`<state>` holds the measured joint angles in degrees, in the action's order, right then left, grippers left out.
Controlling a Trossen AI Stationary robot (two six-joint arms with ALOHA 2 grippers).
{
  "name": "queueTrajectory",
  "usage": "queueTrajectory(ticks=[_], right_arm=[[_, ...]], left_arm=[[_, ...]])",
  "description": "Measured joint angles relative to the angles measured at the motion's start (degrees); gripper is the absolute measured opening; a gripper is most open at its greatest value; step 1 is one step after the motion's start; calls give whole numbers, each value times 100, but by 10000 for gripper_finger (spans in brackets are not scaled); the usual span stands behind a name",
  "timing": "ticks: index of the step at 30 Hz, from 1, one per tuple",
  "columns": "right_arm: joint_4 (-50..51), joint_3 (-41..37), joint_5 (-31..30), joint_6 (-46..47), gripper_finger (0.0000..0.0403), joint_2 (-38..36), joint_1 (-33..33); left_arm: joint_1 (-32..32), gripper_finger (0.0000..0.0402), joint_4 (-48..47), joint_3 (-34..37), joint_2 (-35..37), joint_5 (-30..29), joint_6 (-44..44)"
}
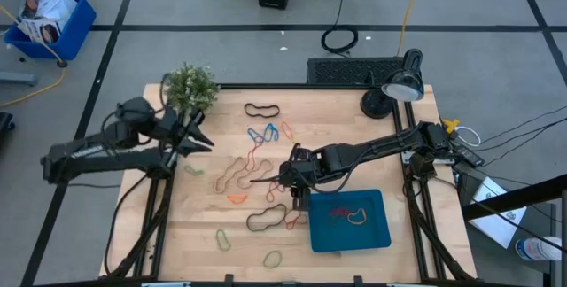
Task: Pick and place rubber bands into bin
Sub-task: Put the red rubber band into the blue bin
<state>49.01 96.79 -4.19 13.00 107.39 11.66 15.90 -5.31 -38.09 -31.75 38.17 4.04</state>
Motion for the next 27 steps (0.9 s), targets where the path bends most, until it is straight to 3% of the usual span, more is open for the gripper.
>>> queueTrajectory(ticks=[8,13,19,27], right_arm=[[262,0,159,-327,167,-2,0],[466,0,452,-391,167,-2,0],[567,0,452,-566,167,-2,0],[774,-4,193,-837,167,-55,-9]], left_arm=[[-898,72,-1851,-1601,-925,-1268,-1295],[-1279,72,-2969,-2367,-1268,-2122,-1172],[-1978,72,-3251,-2546,-1804,-2423,-1275],[-2917,72,-3227,-2533,-2929,-3519,-945]])
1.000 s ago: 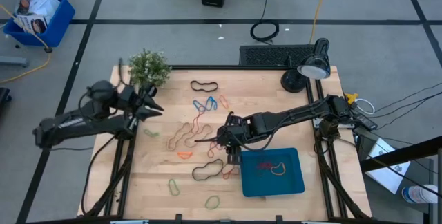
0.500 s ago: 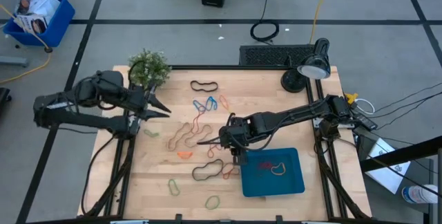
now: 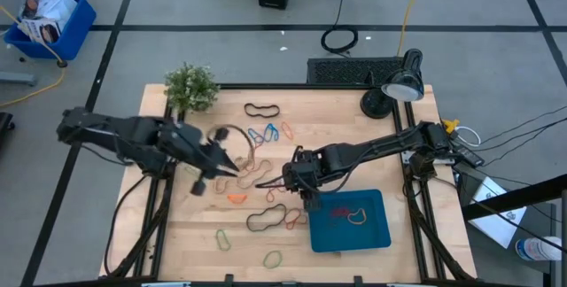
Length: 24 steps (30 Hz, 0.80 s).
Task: Pick and place rubber bands into bin
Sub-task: Put the red rubber band into the blue bin
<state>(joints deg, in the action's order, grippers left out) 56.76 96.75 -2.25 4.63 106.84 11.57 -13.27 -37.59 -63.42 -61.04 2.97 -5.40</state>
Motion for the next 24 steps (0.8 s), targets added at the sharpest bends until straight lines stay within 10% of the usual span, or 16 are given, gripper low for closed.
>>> queueTrajectory(ticks=[14,24], right_arm=[[166,-31,-863,175,167,-951,-7],[-1149,-1779,-818,389,167,-2329,-5]], left_arm=[[-903,72,2181,7,-2021,-1111,364],[-938,72,3270,7,-3308,-1637,903]])
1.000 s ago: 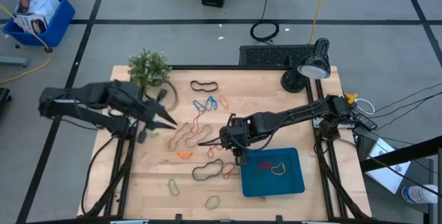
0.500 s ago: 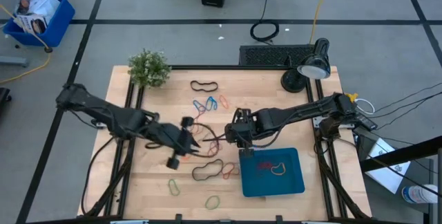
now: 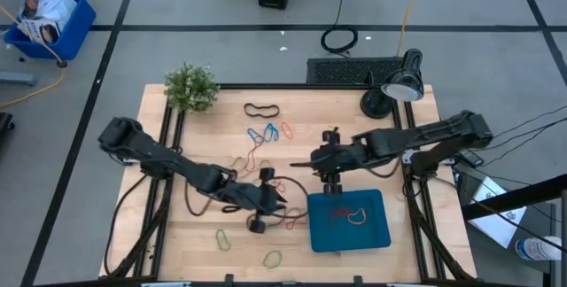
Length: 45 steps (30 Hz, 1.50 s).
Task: Pick and place rubber bands into bin
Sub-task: Put the red rubber band into the blue bin
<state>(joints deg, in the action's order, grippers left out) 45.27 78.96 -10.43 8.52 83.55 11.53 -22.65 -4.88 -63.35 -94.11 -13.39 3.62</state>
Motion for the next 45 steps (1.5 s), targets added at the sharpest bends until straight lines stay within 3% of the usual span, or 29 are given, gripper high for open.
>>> queueTrajectory(ticks=[9,14,21,26,45], right_arm=[[-815,-1051,14,459,167,-924,61],[-888,-1221,11,582,167,-1109,97],[-1041,-1222,16,581,167,-1105,97],[-1029,-1223,17,583,167,-1104,117],[-1075,-1225,3,583,167,-1102,134]], left_arm=[[47,72,391,2,-974,-196,644],[164,72,465,-34,-1213,19,1036],[278,72,278,-635,-1672,198,831],[352,72,340,-745,-1726,430,905],[367,72,179,-748,-1697,444,1210]])
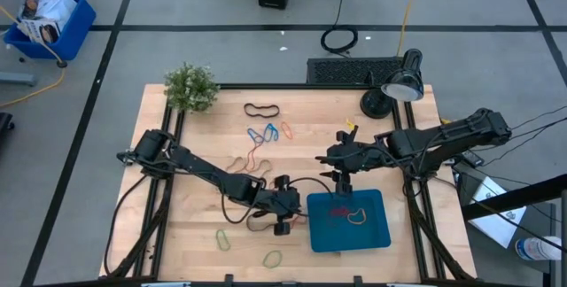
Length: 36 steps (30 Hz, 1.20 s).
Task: Pick and place rubber bands into bin
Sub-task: Put the red rubber band into the blue bin
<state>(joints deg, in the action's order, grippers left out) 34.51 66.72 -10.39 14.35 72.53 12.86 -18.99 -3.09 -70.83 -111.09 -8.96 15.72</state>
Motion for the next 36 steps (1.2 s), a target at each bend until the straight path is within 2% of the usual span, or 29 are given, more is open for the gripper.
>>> queueTrajectory(ticks=[10,21,25,31,36], right_arm=[[-3,2,-7,-2,167,0,-135],[-1,2,-6,-44,167,0,-203],[0,2,-7,-44,167,0,-203],[0,2,-5,-28,167,0,-203],[1,2,-4,-7,167,0,-203]], left_arm=[[171,84,-176,0,2,607,-3],[169,200,-180,0,2,603,-76],[229,224,-164,0,2,651,-215],[295,225,-621,0,2,916,12],[311,213,-677,0,2,751,-122]])
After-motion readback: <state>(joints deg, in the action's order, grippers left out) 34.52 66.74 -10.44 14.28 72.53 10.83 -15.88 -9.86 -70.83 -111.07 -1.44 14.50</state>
